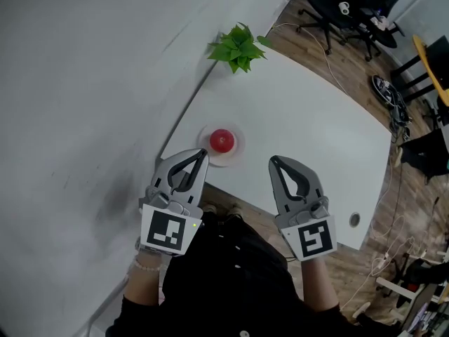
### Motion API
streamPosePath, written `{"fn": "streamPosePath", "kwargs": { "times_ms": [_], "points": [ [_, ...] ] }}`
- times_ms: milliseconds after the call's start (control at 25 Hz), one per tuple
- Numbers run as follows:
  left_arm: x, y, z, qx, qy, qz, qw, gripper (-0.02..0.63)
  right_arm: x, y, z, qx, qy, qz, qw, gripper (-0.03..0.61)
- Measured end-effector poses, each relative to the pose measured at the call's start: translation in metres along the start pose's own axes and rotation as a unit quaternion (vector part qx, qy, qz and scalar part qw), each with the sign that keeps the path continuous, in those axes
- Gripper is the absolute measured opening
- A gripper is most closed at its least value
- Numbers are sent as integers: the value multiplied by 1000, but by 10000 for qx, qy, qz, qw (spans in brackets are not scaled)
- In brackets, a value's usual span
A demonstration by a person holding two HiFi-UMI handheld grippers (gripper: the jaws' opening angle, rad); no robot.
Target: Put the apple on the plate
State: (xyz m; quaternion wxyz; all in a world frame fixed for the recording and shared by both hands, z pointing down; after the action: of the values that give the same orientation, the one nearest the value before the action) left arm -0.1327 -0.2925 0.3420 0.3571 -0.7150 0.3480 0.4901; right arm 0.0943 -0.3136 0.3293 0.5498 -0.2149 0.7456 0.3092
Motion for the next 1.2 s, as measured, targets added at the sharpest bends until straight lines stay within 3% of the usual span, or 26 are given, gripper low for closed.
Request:
{"fn": "streamPosePath", "kwargs": {
  "times_ms": [1200],
  "points": [
    [-1, -7, -2, -140, -46, 69, 9999, 14, -5, -3, 9, -168, 146, 107, 9997, 41]
  ]
}}
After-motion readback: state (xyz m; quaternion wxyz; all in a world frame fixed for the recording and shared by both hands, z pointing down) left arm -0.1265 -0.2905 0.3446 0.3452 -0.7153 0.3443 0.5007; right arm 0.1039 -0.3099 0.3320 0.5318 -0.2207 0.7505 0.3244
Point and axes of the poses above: the fingertips, and each gripper's own axes: z backward along the fingers, y to its left, x out of its top, the point moved 10 cm from there along z, backward along the fingers
